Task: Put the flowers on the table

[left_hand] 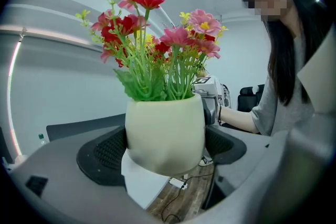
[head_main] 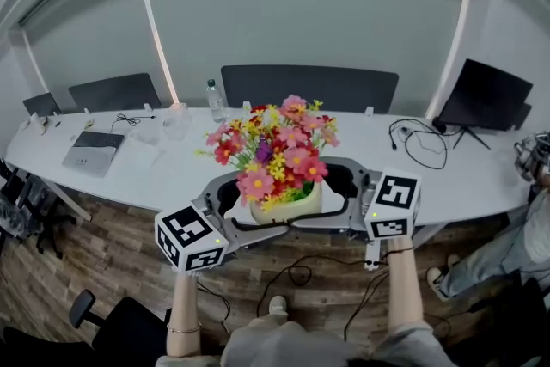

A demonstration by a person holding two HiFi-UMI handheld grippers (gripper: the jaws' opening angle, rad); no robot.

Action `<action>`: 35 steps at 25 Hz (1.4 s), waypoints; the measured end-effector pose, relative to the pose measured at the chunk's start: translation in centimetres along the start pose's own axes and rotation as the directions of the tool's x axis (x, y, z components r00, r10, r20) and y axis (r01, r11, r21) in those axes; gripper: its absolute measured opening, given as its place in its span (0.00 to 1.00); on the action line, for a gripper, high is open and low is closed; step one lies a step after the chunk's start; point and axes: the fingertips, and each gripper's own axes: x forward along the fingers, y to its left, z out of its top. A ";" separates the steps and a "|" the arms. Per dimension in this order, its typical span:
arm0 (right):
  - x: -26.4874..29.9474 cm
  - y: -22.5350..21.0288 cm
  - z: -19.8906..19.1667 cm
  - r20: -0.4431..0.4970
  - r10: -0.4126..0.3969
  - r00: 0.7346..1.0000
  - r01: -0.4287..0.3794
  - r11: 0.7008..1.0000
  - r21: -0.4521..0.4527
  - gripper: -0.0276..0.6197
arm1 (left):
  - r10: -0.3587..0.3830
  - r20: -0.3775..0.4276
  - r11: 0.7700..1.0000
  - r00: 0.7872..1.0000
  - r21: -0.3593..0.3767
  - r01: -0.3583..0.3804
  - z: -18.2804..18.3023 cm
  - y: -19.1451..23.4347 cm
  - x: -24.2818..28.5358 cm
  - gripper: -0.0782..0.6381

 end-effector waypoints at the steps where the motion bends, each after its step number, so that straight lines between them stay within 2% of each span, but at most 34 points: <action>1: 0.0 -0.1 0.0 0.002 -0.005 1.000 0.005 1.000 -0.001 0.73 | -0.004 0.000 1.000 1.000 0.003 0.004 0.0 0.1 0.1 0.76; 22: 0.3 -0.6 -0.7 0.002 -0.098 0.995 0.098 0.995 -0.013 0.73 | -0.091 0.024 0.995 0.996 0.039 0.090 -0.7 0.7 0.4 0.76; 27: 2.3 -6.9 -1.2 -0.004 -0.088 0.996 0.088 0.996 0.016 0.73 | -0.090 0.014 0.996 0.996 0.005 0.090 -1.4 6.9 2.4 0.76; 35: 4.2 -10.5 -2.0 -0.005 -0.081 0.997 0.081 0.995 0.052 0.73 | -0.093 0.009 0.995 0.996 -0.029 0.094 -2.4 10.8 3.1 0.76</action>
